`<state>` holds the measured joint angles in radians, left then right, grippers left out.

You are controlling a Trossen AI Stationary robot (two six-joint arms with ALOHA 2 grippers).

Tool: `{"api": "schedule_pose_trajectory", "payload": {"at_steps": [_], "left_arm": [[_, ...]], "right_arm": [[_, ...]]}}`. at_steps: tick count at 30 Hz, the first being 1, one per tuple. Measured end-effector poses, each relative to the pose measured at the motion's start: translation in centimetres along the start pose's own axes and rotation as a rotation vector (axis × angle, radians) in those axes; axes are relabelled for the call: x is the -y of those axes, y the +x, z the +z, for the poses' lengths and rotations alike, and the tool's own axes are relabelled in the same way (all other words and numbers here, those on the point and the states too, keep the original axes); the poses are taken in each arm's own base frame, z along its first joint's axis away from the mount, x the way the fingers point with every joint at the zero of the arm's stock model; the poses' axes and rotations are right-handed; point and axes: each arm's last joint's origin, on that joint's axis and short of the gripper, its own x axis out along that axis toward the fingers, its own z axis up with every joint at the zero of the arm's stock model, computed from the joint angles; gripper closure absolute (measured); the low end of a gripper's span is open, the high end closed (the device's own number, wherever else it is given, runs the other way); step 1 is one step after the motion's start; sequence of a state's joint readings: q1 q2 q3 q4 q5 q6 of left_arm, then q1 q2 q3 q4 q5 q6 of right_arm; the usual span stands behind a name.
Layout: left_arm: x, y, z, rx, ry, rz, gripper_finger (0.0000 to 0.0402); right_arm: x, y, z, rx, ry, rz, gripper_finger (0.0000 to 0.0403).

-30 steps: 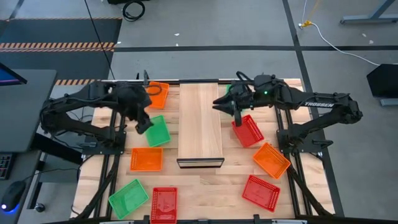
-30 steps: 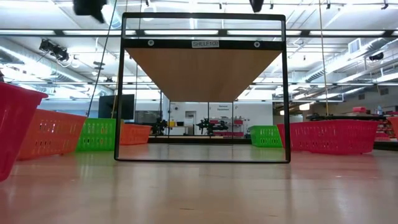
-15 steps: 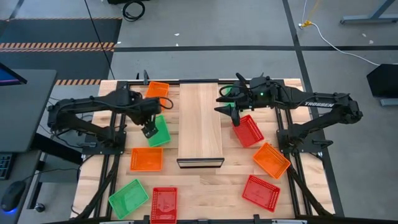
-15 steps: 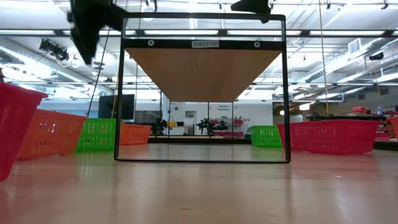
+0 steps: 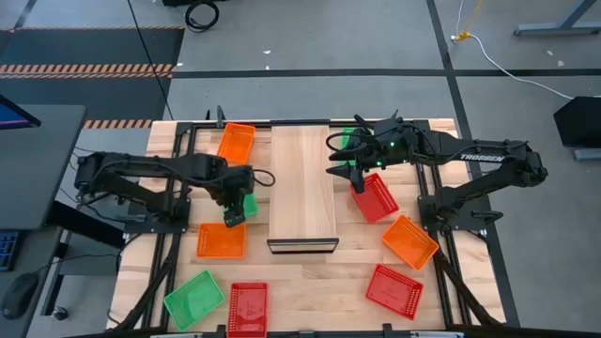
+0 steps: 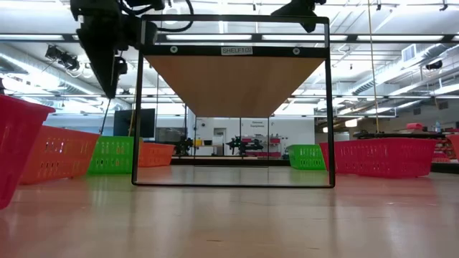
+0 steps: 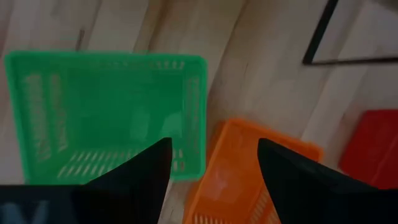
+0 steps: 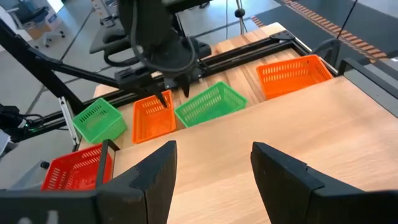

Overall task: Stack baskets on shelf by color
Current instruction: Put the top left green bin on the shelf

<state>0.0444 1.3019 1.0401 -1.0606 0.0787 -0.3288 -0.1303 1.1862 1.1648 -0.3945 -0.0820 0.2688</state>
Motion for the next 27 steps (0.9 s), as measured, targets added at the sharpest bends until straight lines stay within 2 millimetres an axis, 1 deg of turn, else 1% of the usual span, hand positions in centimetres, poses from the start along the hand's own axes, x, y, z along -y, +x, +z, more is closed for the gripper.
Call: {"api": "schedule_pose_trajectory", "payload": {"at_steps": [3, 8, 12, 15, 18, 23, 27], "left_arm": [[0.6, 0.9, 0.5, -0.006, 0.02, 0.001, 0.0157], [1.2, 3.4, 1.4, -0.07, 0.034, 0.018, 0.0157], [1.3, 5.4, 2.0, -0.135, 0.038, 0.042, 0.0157], [1.2, 6.6, 2.2, -0.165, 0.045, 0.066, 0.0157], [1.2, 7.2, 2.4, -0.177, 0.053, 0.089, 0.0161], [1.3, 7.5, 2.6, -0.16, 0.063, 0.087, 0.0174], [1.2, 7.5, 2.7, -0.146, 0.068, 0.1, 0.0203]], "right_arm": [[0.0, 0.0, 0.0, 0.001, 0.001, 0.0, 0.0193], [0.0, 0.0, 0.0, 0.002, 0.006, -0.002, 0.0193], [0.0, 0.0, 0.0, -0.002, 0.035, -0.002, 0.0193], [0.0, 0.0, 0.0, -0.004, 0.052, 0.0, 0.0193], [0.0, 0.0, 0.0, -0.008, 0.054, 0.012, 0.0194], [-0.1, 0.0, -0.1, -0.019, 0.079, 0.038, 0.0194], [-0.1, 0.0, -0.2, -0.026, 0.081, 0.041, 0.0194]]}}
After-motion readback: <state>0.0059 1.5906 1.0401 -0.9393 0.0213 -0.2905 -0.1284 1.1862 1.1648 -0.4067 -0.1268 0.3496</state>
